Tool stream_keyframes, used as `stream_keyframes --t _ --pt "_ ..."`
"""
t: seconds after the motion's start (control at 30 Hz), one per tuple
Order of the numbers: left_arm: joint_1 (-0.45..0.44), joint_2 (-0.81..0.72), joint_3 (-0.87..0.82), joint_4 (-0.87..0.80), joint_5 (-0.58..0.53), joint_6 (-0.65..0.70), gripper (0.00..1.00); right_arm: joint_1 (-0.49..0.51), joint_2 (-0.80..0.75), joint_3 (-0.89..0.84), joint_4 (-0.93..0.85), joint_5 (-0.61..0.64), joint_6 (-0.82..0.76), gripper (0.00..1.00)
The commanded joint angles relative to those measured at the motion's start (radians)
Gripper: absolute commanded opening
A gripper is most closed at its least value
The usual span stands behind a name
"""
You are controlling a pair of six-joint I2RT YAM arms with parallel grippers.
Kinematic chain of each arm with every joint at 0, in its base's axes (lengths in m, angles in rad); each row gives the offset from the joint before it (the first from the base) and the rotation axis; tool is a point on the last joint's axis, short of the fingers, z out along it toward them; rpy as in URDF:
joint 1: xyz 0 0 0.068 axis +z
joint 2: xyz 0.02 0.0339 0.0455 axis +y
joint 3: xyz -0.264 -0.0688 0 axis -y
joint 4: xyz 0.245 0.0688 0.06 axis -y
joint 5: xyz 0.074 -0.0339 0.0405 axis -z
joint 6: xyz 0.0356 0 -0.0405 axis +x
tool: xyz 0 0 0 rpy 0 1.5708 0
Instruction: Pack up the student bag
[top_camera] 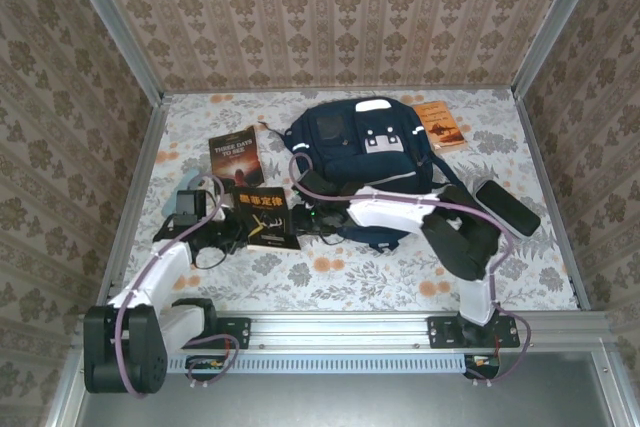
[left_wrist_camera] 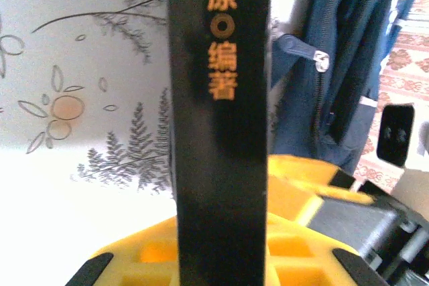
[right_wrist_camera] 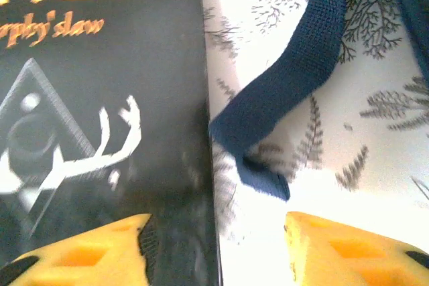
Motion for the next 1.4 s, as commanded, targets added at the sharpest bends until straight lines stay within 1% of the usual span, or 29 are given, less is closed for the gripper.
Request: stream_keyframes --t 0.0,0.13,0.23,0.33,0.43,0.53,0.57,0.67,0.73,0.8,0.9,1.0,1.13,1.23,1.37 --pt "-0.007 -0.085 0.072 0.007 0.026 -0.008 0.06 -0.041 -0.180 -0.098 0.125 -0.048 0.032 0.64" --pt "-0.042 -0.159 0.117 0.040 -0.003 -0.099 0.07 -0.086 -0.334 -0.254 0.280 -0.083 0.104 0.76" --pt "-0.098 -0.187 0.158 0.093 -0.075 -0.185 0.07 -0.116 -0.455 -0.356 0.372 -0.096 0.157 0.84" --pt "-0.178 -0.186 0.202 0.161 -0.203 -0.271 0.08 -0.147 -0.567 -0.432 0.449 -0.102 0.202 0.90" --pt "-0.281 -0.157 0.254 0.253 -0.328 -0.352 0.08 -0.175 -0.629 -0.471 0.508 -0.124 0.262 0.94" --pt "-0.378 -0.111 0.326 0.312 -0.458 -0.384 0.08 -0.189 -0.659 -0.487 0.558 -0.132 0.347 0.96" --pt "-0.430 -0.094 0.352 0.321 -0.496 -0.387 0.08 -0.192 -0.663 -0.491 0.575 -0.133 0.392 0.97" --pt "-0.507 -0.039 0.433 0.340 -0.586 -0.383 0.08 -0.196 -0.659 -0.503 0.661 -0.138 0.506 0.98" --pt "-0.545 0.004 0.477 0.354 -0.618 -0.387 0.08 -0.197 -0.648 -0.500 0.691 -0.134 0.586 0.98" --pt "-0.563 0.042 0.519 0.362 -0.629 -0.408 0.08 -0.203 -0.634 -0.487 0.705 -0.134 0.636 0.98" --pt "-0.599 0.086 0.576 0.367 -0.663 -0.412 0.08 -0.214 -0.615 -0.489 0.796 -0.132 0.700 0.97" --pt "-0.628 0.122 0.621 0.365 -0.694 -0.422 0.08 -0.231 -0.594 -0.476 0.850 -0.123 0.756 0.96" --pt "-0.657 0.159 0.657 0.374 -0.722 -0.437 0.08 -0.248 -0.558 -0.471 0.943 -0.113 0.830 0.89" --pt "-0.676 0.179 0.668 0.377 -0.739 -0.447 0.07 -0.259 -0.535 -0.466 0.980 -0.119 0.868 0.79" --pt "-0.687 0.209 0.670 0.393 -0.733 -0.479 0.07 -0.280 -0.537 -0.474 0.995 -0.114 0.885 0.60"
